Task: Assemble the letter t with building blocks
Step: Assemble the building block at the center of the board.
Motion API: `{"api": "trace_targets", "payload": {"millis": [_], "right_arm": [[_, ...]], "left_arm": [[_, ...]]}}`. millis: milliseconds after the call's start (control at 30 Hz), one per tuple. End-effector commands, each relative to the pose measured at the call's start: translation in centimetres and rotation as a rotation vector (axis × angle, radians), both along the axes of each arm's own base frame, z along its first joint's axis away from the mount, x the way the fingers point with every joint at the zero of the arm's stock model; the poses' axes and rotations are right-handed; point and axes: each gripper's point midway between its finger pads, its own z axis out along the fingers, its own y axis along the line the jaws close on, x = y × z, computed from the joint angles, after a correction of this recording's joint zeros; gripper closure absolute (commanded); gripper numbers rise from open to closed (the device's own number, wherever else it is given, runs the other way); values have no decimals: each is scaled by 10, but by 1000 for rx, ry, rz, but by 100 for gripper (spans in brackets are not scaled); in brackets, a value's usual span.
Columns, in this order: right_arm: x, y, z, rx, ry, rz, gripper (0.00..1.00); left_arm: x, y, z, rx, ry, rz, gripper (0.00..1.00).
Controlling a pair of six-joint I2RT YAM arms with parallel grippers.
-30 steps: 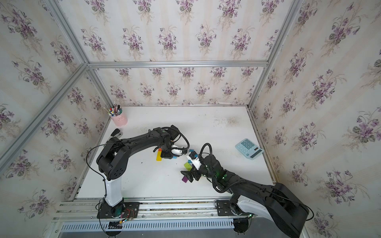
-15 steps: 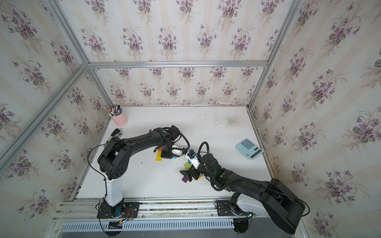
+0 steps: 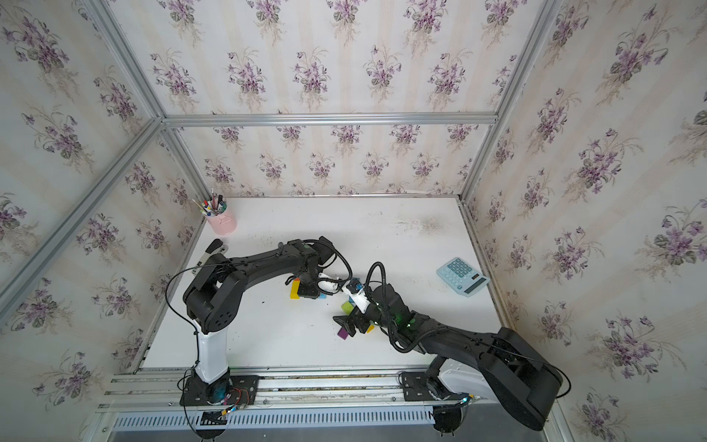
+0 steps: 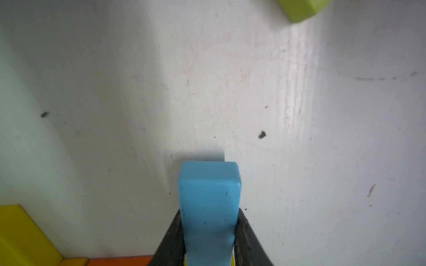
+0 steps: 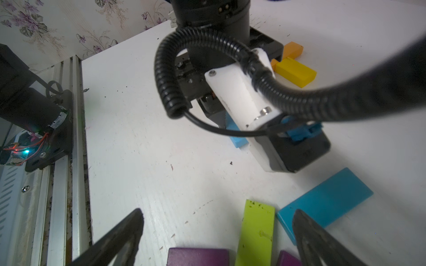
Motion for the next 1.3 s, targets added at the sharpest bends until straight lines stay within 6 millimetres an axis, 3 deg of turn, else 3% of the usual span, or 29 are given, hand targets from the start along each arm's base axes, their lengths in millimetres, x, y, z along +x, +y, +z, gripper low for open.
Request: {"api": "trace_targets", "payload": {"millis": [0,900,1267], "right_arm": [[0,2,1,0,-9,16,0],[-1,4,-1,-7,4,25,0],[-2,5,-1,-8,10,31,0]], "left_arm": [[-4,3,-1,13,17,2,77],[-11,7,-5,34,40,9,76],[-8,9,-10,53,31,11,66]]}}
